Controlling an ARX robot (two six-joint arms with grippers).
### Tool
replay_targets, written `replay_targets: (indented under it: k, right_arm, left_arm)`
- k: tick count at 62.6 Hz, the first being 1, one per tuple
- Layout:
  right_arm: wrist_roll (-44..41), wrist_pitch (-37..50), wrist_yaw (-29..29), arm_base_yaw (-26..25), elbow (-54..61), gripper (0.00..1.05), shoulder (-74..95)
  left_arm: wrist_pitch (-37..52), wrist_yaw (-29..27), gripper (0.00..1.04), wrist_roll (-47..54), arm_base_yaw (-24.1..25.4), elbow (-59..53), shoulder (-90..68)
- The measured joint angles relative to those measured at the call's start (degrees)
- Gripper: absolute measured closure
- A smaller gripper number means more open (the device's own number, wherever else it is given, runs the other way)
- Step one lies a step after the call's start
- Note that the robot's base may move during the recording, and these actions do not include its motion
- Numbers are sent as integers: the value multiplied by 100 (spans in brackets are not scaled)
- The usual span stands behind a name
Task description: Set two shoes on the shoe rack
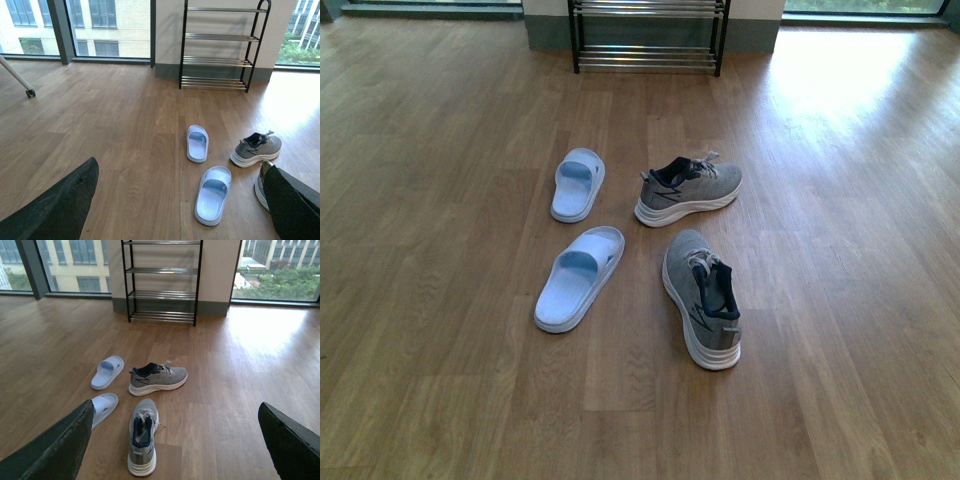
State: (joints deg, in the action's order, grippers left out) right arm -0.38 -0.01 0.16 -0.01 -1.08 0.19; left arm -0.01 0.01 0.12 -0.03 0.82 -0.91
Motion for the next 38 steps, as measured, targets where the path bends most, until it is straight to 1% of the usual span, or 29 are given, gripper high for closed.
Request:
replay_targets:
  k: [38]
  right_arm:
    - [0,0,0,0,-2,9,0]
  left_arm:
    - [0,0,9,-2,0,-2,0]
